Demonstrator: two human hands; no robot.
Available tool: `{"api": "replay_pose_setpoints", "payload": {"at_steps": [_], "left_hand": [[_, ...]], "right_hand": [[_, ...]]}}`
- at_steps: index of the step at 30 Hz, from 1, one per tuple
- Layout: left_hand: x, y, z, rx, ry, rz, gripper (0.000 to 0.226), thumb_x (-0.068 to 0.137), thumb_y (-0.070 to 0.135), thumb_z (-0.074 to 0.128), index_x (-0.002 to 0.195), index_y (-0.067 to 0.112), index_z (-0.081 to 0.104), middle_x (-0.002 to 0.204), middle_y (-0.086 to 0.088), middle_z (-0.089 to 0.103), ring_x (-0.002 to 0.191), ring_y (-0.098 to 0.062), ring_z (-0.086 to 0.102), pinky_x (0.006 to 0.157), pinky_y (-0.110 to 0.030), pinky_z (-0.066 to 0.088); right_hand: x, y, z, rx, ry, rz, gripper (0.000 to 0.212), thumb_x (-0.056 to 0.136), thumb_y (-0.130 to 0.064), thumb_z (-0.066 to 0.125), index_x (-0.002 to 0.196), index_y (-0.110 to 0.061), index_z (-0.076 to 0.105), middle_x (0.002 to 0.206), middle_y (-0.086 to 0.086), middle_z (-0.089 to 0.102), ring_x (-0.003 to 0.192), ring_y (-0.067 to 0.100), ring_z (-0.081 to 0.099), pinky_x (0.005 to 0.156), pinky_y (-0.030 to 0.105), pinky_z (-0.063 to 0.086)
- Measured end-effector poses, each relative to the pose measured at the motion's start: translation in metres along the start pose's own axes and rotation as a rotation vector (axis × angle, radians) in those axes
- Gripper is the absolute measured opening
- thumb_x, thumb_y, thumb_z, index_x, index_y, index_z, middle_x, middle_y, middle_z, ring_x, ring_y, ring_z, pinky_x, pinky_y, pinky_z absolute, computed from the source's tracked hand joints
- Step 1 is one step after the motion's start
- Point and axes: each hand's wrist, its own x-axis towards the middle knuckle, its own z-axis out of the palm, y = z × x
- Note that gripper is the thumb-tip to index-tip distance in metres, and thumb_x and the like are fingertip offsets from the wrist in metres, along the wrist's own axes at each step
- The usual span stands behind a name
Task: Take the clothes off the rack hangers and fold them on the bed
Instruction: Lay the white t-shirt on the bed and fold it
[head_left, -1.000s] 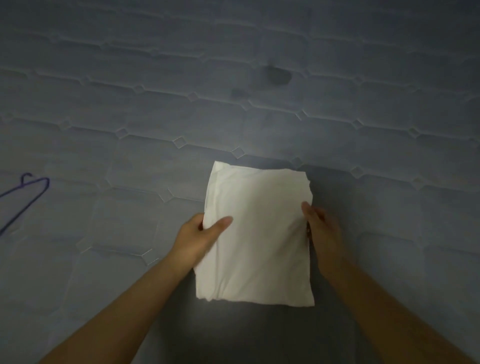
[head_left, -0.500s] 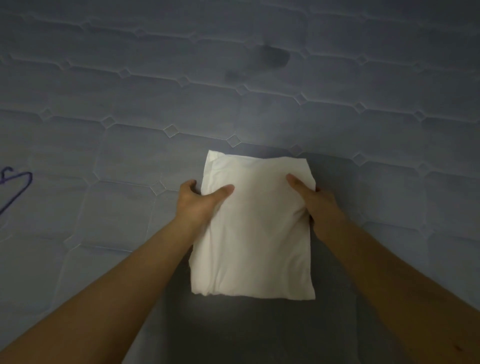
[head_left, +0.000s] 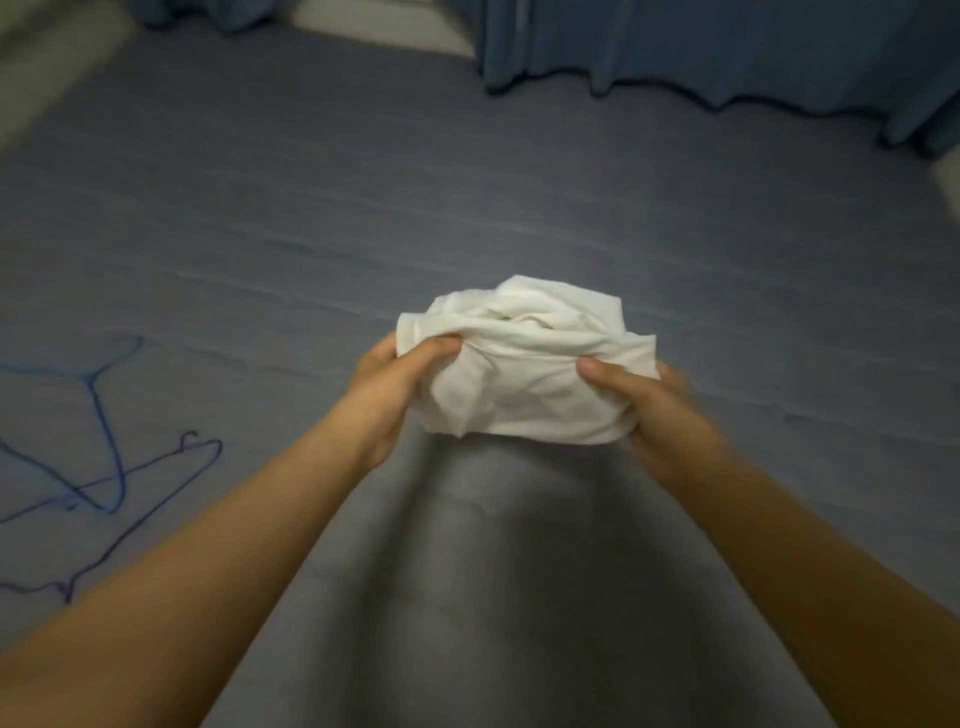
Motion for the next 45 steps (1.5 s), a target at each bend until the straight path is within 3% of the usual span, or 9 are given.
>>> {"api": "replay_pose_setpoints", "payload": {"at_steps": [4,7,13,18,23,27,33,36,45], "left_hand": [[-0.040,0.111,-0.014,0.052,0.164,0.201,0.024,0.081,0.014,0.070,0.105,0.014,0.067,0.105,-0.005,0.070,0.100,-0.020,0.064,0.087,-0.031,0.050],[-0.090,0.202,-0.029,0.103,0.284,0.396,0.016,0.082,0.014,0.070,0.097,0.018,0.068,0.095,0.002,0.070,0.087,-0.011,0.063,0.073,-0.019,0.051],[-0.224,0.331,-0.057,0.135,0.507,0.660,0.003,0.088,0.029,0.062,0.090,0.029,0.061,0.094,0.008,0.066,0.083,-0.006,0.062,0.073,-0.024,0.050],[-0.378,0.387,-0.091,0.088,0.840,0.890,0.009,0.093,0.023,0.055,0.084,0.023,0.053,0.082,0.004,0.059,0.072,-0.007,0.054,0.069,-0.020,0.047],[-0.548,0.374,-0.138,0.191,1.160,0.972,0.016,0.091,0.028,0.059,0.082,0.016,0.054,0.075,-0.001,0.054,0.067,-0.009,0.047,0.062,-0.024,0.042],[-0.674,0.341,-0.156,0.299,1.359,0.996,0.014,0.091,0.024,0.058,0.086,0.012,0.054,0.077,0.000,0.052,0.064,-0.003,0.043,0.060,-0.017,0.039],[-0.847,0.273,-0.175,0.308,1.681,0.962,0.013,0.092,0.027,0.057,0.081,0.022,0.051,0.079,0.007,0.055,0.066,0.000,0.049,0.063,-0.016,0.042],[-0.930,0.240,-0.180,0.293,1.818,0.953,0.011,0.092,0.025,0.057,0.083,0.026,0.052,0.080,0.011,0.057,0.063,0.009,0.050,0.063,-0.010,0.043],[-1.138,0.135,-0.172,0.260,2.185,0.845,0.008,0.091,0.028,0.058,0.085,0.027,0.053,0.084,0.008,0.059,0.072,-0.001,0.054,0.066,-0.014,0.046]], "right_hand": [[-0.037,-0.107,0.051,-0.071,0.048,-0.228,0.025,0.076,-0.013,0.073,0.100,-0.011,0.068,0.097,0.004,0.072,0.084,0.014,0.068,0.073,0.024,0.055],[-0.085,-0.192,0.087,-0.147,-0.005,-0.396,0.016,0.074,-0.019,0.076,0.089,-0.019,0.068,0.094,0.000,0.072,0.084,0.014,0.067,0.077,0.030,0.054],[-0.199,-0.303,0.148,-0.119,-0.234,-0.629,0.032,0.072,-0.022,0.078,0.100,-0.019,0.063,0.097,-0.001,0.069,0.089,0.016,0.066,0.071,0.028,0.052],[-0.326,-0.347,0.204,-0.174,-0.513,-0.790,0.028,0.078,-0.025,0.074,0.099,-0.014,0.059,0.098,0.001,0.066,0.091,0.018,0.063,0.079,0.036,0.053],[-0.445,-0.339,0.250,-0.145,-0.812,-0.892,0.021,0.077,-0.025,0.075,0.072,-0.020,0.055,0.074,-0.005,0.059,0.068,0.005,0.054,0.059,0.018,0.044],[-0.538,-0.307,0.283,-0.115,-1.003,-0.921,0.026,0.081,-0.022,0.071,0.073,-0.016,0.047,0.070,-0.006,0.050,0.053,-0.009,0.045,0.047,0.007,0.035],[-0.693,-0.255,0.324,-0.109,-1.283,-1.014,0.025,0.082,-0.022,0.070,0.074,-0.023,0.046,0.072,-0.009,0.052,0.061,-0.002,0.044,0.052,0.013,0.038],[-0.774,-0.224,0.338,-0.071,-1.420,-1.023,0.022,0.080,-0.023,0.071,0.085,-0.014,0.051,0.077,-0.007,0.054,0.065,-0.002,0.046,0.054,0.010,0.039],[-0.986,-0.104,0.342,0.056,-1.755,-0.926,0.027,0.080,-0.018,0.072,0.081,-0.026,0.046,0.081,-0.012,0.055,0.063,-0.015,0.048,0.057,0.003,0.040]]}}
